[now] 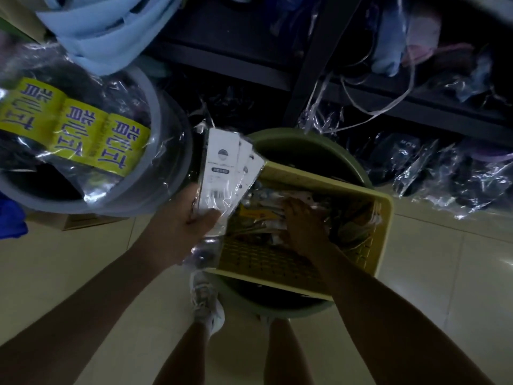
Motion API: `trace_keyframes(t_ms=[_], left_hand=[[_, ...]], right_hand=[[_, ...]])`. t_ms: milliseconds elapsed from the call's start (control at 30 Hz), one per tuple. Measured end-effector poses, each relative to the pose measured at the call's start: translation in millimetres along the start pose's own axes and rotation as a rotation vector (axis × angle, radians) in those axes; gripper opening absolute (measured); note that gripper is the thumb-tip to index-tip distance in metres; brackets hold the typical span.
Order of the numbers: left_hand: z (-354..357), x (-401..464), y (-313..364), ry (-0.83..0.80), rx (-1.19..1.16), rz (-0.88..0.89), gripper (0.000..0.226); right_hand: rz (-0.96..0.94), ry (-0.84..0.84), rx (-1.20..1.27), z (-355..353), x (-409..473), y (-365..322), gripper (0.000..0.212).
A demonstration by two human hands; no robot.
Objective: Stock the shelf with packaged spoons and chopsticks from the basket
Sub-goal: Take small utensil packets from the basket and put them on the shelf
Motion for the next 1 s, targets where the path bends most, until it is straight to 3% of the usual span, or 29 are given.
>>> trace_keyframes(t_ms=[133, 267, 367, 533, 667, 767, 900, 1000], left_hand=[[-0.8, 0.4, 3.7, -0.005, 0.137, 0.094, 0.024], [0.4, 1.2, 2.3, -0.015, 0.117, 0.061, 0.021], [-1.9, 0.9, -0.1, -0.045, 0.138, 0.052, 0.021], [-5.3, 0.6, -4.3, -0.065, 0.174, 0.049, 0.032], [-7.1, -6.1, 3.9, -0.078, 0.256, 0.090, 0.031], [-9.5, -15.3, 18.7, -0.065, 0.272, 0.128, 0.029], [-16.5, -38.1, 60.0, -0.002, 0.261, 0.186, 0.039], [-27.9, -60.4, 105.9, 0.029, 0.216, 0.227, 0.044]], right_hand=[[0.031, 0.075, -0.241, -0.7, 5.6, -13.5, 0.073], [-0.091, 0.090, -0.241, 9.5, -0.3, -23.2, 0.053], [-0.080, 0.115, -0.233, 5.5, 8.9, -16.5, 0.058], [-0.065, 0.036, -0.184, 6.6, 4.9, -11.2, 0.071], [-0.072, -0.053, -0.212, -2.4, -3.2, -5.7, 0.059], [0.042, -0.015, 0.043, -34.7, -20.6, -5.6, 0.039], [0.132, 0.133, 0.215, -87.0, -67.4, -3.4, 0.030], [0.326, 0.273, 0.652, -123.5, -113.1, -0.3, 0.026]])
Point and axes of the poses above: each hand's wrist, its own x-axis towards the middle knuckle, its own z-axis out of the palm, y = z × x, the point moved 1 cm from there along x, towards the middle knuckle, and after that the axes turned 14 degrees about -x, right-handed, at the moved point
